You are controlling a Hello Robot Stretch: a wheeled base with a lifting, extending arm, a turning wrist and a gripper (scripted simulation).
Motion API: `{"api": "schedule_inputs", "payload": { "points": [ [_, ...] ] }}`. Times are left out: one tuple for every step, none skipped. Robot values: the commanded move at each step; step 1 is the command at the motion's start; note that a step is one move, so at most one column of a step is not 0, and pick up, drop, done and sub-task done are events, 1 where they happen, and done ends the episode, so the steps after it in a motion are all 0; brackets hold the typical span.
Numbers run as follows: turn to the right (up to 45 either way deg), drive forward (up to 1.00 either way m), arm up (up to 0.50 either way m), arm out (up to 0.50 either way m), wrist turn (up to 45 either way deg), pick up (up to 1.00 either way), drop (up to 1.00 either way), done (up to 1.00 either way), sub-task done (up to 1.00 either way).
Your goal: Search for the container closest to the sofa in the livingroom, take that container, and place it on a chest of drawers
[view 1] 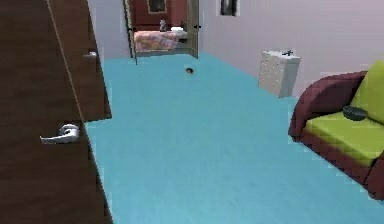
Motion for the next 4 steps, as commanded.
{"api": "schedule_inputs", "payload": {
  "points": [
    [6.0, 0.00, 0.00, 0.00, 0.0, 0.00, 0.00, 0.00, 0.00],
    [0.0, 0.85, 0.00, 0.00, 0.0, 0.00, 0.00, 0.00, 0.00],
    [-24.0, 0.00, 0.00, 0.00, 0.0, 0.00, 0.00, 0.00, 0.00],
    [0.0, 0.65, 0.00, 0.00, 0.0, 0.00, 0.00, 0.00, 0.00]
  ]
}}
